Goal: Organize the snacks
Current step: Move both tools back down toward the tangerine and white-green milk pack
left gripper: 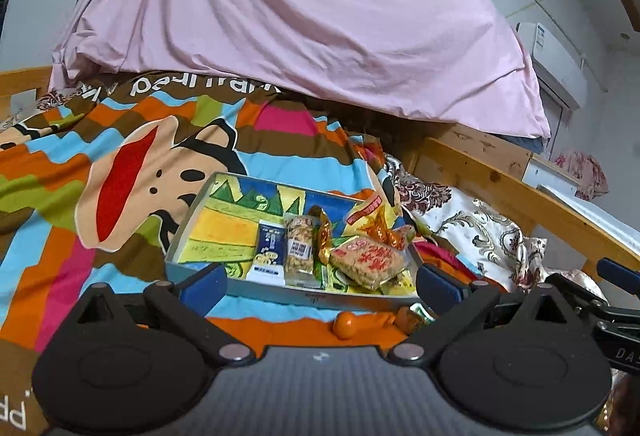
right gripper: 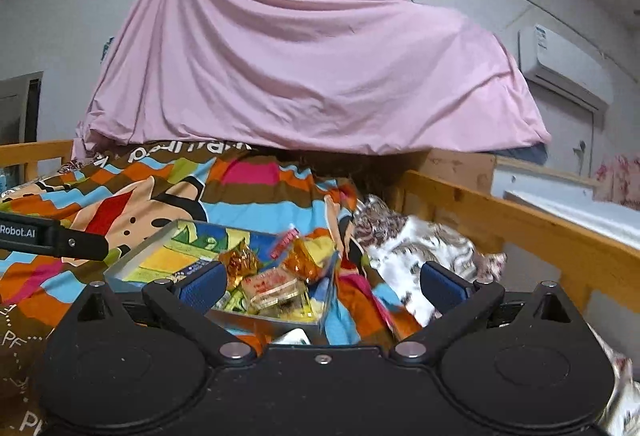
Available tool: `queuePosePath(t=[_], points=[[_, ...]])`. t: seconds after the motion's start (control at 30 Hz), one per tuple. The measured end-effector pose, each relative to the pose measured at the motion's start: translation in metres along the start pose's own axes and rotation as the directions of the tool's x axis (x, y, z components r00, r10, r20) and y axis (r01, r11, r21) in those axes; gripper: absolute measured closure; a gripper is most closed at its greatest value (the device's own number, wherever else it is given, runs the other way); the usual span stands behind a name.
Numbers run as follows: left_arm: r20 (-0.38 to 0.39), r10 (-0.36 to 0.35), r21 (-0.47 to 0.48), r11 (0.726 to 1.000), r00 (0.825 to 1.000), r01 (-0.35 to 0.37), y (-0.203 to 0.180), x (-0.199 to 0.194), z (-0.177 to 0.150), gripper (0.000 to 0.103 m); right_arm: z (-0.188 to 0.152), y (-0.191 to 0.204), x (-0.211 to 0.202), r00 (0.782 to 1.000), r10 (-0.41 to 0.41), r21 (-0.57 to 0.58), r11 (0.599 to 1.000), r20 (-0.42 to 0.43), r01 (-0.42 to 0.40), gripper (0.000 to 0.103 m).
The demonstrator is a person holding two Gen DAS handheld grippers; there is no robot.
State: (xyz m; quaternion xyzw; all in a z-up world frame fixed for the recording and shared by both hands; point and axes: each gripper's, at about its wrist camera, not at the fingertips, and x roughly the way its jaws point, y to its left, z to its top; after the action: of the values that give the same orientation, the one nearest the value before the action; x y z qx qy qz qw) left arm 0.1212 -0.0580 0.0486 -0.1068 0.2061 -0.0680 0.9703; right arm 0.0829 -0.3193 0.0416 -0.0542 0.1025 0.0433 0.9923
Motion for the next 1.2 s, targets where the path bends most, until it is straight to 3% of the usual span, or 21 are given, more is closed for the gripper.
queuePosePath(t=[0.4, 0.67, 0.9, 1.1, 1.2], points=[[-0.055, 0.008, 0.086, 0.996, 0.998, -0.003, -0.007, -0.017, -0.025, 0.0, -0.018, -0.002, -0.007, 0.986, 0.077, 0.073, 0.995, -0.147, -0.067, 0.001], [-0.088, 0.045, 0.153, 0.988, 0.995, -0.031, -0.01, -0.015, -0.039, 0.0, -0.024, 0.004, 0.005, 0.972, 0.097, 0.059, 0.995, -0.212, -0.086, 0.001], [-0.15, 0.011, 0.116, 0.993, 0.989, 0.007, -0.001, -0.003, -0.041, 0.0, -0.028, 0.006, 0.02, 0.948, 0.124, 0.058, 0.992, -0.294, -0.111, 0.001], [-0.139, 0.037, 0.23, 0.973, 0.99, -0.004, -0.004, 0.006, -0.047, 0.0, -0.032, -0.002, 0.035, 0.921, 0.142, 0.118, 0.987, -0.363, -0.105, 0.001], [-0.162, 0.029, 0.208, 0.978, 0.986, 0.006, -0.002, 0.013, -0.049, 0.0, -0.034, -0.007, 0.043, 0.908, 0.148, 0.158, 0.983, -0.392, -0.092, 0.001]])
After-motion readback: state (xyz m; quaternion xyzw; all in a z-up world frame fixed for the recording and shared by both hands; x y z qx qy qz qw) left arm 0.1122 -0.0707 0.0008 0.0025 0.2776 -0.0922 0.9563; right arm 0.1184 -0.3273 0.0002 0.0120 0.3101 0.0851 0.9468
